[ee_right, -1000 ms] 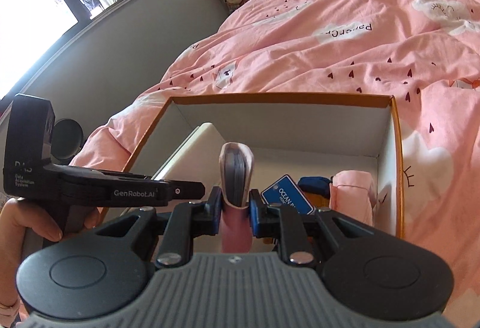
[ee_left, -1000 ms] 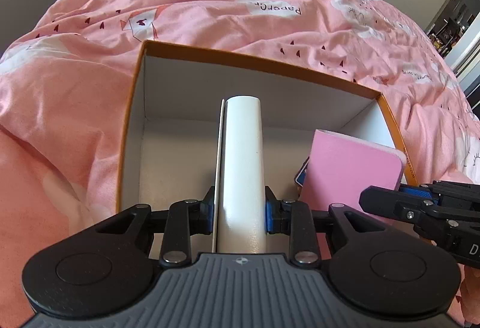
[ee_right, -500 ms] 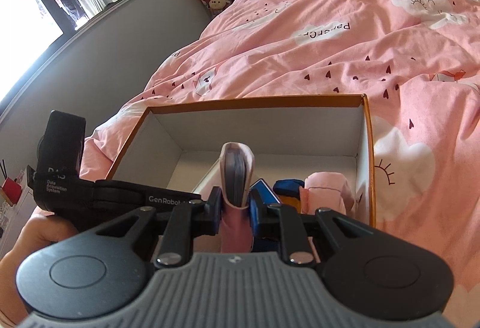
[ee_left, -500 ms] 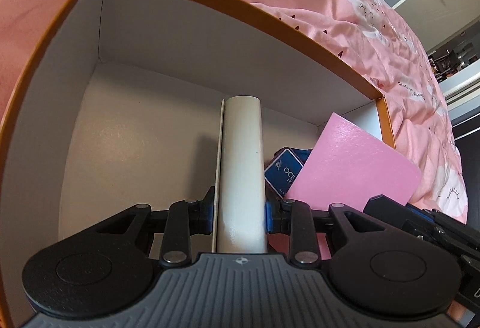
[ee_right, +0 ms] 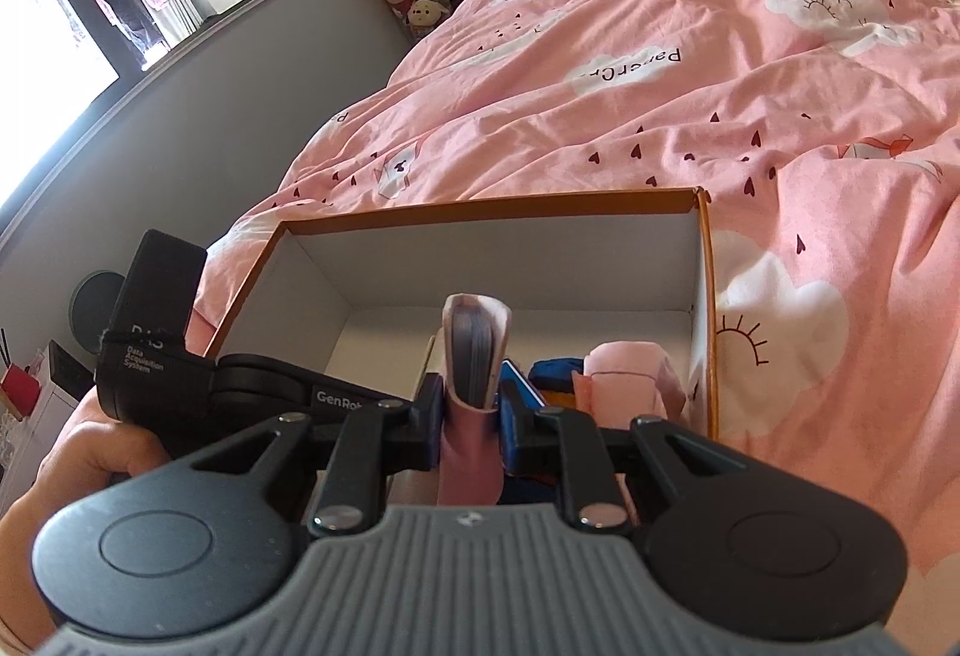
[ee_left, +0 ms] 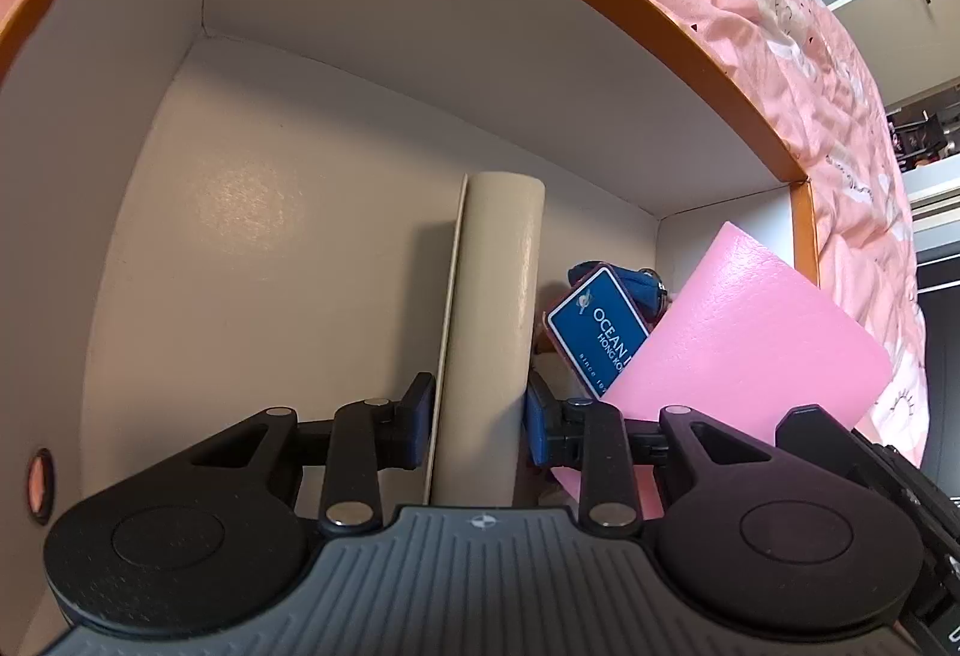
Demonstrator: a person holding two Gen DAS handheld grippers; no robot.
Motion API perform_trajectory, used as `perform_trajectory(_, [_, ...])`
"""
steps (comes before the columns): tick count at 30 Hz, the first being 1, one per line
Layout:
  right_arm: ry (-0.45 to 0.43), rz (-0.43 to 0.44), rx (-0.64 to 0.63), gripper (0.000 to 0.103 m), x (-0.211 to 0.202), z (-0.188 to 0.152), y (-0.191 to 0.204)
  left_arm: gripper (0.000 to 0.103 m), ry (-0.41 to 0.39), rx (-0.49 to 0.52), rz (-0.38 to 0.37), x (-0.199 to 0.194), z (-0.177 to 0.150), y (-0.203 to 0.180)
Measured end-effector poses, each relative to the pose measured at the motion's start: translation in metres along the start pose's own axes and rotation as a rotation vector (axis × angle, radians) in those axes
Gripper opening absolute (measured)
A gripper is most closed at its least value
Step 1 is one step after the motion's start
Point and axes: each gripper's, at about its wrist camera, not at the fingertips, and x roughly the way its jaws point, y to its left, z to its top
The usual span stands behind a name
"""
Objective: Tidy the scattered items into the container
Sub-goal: 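Lower the white box into the shoebox with the left gripper and release it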
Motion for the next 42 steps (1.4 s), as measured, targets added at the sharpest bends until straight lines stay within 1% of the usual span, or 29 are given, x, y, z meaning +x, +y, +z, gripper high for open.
perform_trajectory(5, [0.003,-0.015,0.000,0.021,0.000,-0.002,-0.002,0.034,-0.012,0.053,0.012,-0.013,-0.001,-0.006])
perform_trajectory(8, [0.004,-0.013,0.002,0.021,0.000,-0.004,-0.002,0.034,-0.020,0.094,0.056,-0.014,-0.003,-0.010])
perform_trajectory(14, [0.009,-0.017,-0.009,0.021,-0.001,-0.006,-0.002,0.035,-0.021,0.104,0.089,-0.016,-0.003,-0.009])
perform_trajectory(16, [0.009,-0.016,-0.009,0.021,-0.002,-0.006,-0.002,0.034,-0.025,0.114,0.115,-0.017,-0.003,-0.010])
perform_trajectory(18, [0.006,-0.014,-0.010,0.021,-0.003,-0.006,-0.001,0.034,-0.039,0.127,0.168,-0.019,-0.005,-0.010])
perform_trajectory(19, [0.005,-0.013,-0.010,0.021,-0.004,-0.006,-0.002,0.034,-0.042,0.130,0.179,-0.019,-0.005,-0.010])
perform_trajectory(25, [0.004,-0.013,-0.005,0.021,-0.005,-0.006,-0.001,0.034,-0.003,0.106,0.157,-0.010,-0.004,-0.008])
perform_trajectory(29, [-0.012,-0.004,-0.011,0.021,-0.009,-0.002,-0.001,0.032,0.023,0.091,0.109,-0.002,-0.004,-0.009])
perform_trajectory(32, [-0.027,0.001,-0.031,0.021,-0.012,0.006,0.002,0.032,0.038,0.089,0.096,0.001,-0.005,-0.010])
perform_trajectory(37, [-0.060,0.000,-0.116,0.021,-0.016,0.026,0.010,0.032,0.028,0.098,0.069,-0.006,-0.005,-0.007])
perform_trajectory(42, [-0.079,-0.021,-0.257,0.021,-0.013,0.051,0.020,0.032,-0.034,0.178,0.093,-0.030,-0.009,-0.014])
